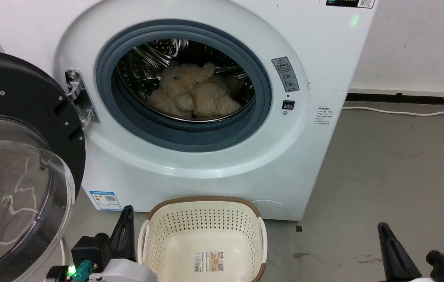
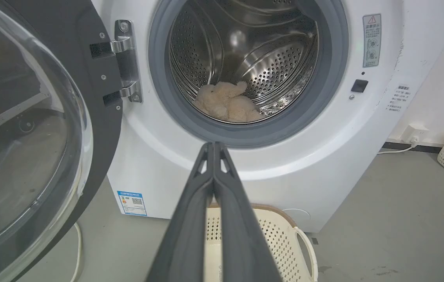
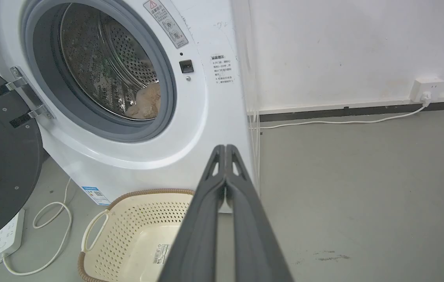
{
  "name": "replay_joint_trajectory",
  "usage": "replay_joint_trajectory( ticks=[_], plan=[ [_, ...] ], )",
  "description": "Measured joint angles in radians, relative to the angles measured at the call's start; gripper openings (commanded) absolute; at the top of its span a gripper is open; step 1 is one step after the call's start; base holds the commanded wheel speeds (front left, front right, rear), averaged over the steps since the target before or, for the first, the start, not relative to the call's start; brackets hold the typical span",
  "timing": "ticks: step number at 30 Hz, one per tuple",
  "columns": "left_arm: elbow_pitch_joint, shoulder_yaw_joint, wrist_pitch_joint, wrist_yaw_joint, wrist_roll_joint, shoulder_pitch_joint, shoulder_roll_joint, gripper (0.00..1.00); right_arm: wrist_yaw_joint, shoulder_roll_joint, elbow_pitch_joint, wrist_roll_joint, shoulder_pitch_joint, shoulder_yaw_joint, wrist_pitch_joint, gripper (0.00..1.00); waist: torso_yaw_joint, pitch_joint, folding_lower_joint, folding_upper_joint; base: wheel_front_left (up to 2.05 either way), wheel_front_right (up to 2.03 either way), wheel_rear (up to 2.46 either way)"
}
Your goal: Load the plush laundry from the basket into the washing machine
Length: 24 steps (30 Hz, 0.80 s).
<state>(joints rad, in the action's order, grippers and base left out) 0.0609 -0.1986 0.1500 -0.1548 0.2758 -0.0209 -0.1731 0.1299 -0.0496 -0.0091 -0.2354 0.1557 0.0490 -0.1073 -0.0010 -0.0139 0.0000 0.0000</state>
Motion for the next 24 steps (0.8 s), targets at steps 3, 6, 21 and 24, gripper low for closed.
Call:
replay_joint_trajectory(
  ticks=[3, 6, 21, 24],
  plan=[
    [0.0, 0.003, -0.004, 0.001, -0.003, 0.0, 0.002, 0.0, 0.0, 0.0, 0.0, 0.001, 0.0, -0.001, 0.001, 0.0, 0.0, 0.0, 0.0, 0.0, 0.0, 0.0, 0.0],
    [-0.001, 0.011, -0.009, 0.008, -0.011, 0.0, 0.005, 0.0, 0.0, 0.0, 0.0, 0.012, -0.001, -0.002, 0.006, 0.0, 0.0, 0.001, 0.0, 0.0, 0.0, 0.0, 0.0],
    [-0.005, 0.031, -0.027, 0.026, -0.044, 0.0, 0.018, 0.0, 0.0, 0.0, 0.0, 0.036, -0.014, -0.007, 0.018, 0.0, 0.0, 0.002, 0.0001, 0.0, 0.0, 0.0, 0.0],
    [-0.007, 0.038, -0.028, 0.028, -0.052, 0.0, 0.025, 0.0, 0.0, 0.0, 0.0, 0.043, -0.019, -0.009, 0.022, 0.0, 0.0, 0.003, 0.0, 0.0, 0.0, 0.0, 0.0]
  ],
)
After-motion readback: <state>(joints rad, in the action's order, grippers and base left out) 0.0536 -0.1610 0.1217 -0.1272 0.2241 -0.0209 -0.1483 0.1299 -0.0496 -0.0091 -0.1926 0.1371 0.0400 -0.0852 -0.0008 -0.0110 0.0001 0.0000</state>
